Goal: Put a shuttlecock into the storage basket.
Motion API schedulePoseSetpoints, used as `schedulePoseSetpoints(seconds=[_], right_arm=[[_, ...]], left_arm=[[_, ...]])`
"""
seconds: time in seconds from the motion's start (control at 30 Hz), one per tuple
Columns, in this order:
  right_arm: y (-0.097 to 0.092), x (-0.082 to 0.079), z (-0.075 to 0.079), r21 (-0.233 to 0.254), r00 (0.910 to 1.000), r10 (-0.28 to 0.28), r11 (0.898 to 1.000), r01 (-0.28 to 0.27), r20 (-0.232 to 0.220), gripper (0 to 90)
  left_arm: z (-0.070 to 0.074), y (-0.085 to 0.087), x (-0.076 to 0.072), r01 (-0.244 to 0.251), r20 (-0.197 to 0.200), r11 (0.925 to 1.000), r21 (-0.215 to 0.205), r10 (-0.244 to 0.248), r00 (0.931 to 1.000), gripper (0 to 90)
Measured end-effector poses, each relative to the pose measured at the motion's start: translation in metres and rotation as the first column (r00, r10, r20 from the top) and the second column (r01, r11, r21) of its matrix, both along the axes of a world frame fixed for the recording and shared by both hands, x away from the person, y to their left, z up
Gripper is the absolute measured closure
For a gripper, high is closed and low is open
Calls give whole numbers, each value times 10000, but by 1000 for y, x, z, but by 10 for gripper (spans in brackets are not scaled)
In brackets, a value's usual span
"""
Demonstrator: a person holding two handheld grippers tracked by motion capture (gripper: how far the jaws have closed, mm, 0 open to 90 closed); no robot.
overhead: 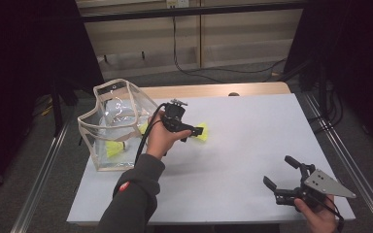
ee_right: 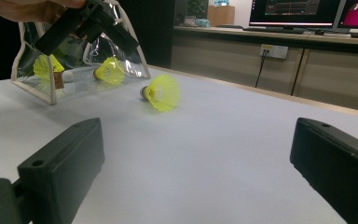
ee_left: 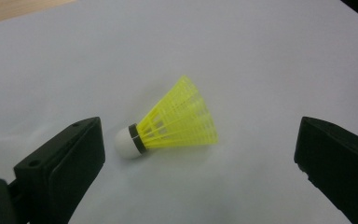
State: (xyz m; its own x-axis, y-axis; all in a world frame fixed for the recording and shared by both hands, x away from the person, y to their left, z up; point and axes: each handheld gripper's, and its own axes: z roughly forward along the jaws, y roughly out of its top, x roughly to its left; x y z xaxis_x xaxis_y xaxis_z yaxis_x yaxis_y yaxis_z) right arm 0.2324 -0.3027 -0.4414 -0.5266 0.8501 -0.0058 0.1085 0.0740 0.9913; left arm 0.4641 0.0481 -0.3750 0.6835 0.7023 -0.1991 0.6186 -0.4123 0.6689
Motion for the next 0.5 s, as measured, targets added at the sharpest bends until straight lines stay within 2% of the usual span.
schedulePoseSetpoints(seconds=[0.23, 0.4, 0.5], right_arm=[[0, 0, 0, 3, 10000, -9, 10000, 9, -10, 27], [0, 0, 0, 15, 10000, 2, 10000, -2, -13, 26], [0, 0, 0, 2, 10000, 1, 10000, -1, -6, 27]], left_arm=[[-8, 1, 4, 56, 32, 9997, 251, -57, 10000, 26], [-12, 1, 5, 27, 66, 9997, 259, -28, 10000, 39], [-15, 0, 7, 120, 87, 9987, 490, -124, 9999, 48]])
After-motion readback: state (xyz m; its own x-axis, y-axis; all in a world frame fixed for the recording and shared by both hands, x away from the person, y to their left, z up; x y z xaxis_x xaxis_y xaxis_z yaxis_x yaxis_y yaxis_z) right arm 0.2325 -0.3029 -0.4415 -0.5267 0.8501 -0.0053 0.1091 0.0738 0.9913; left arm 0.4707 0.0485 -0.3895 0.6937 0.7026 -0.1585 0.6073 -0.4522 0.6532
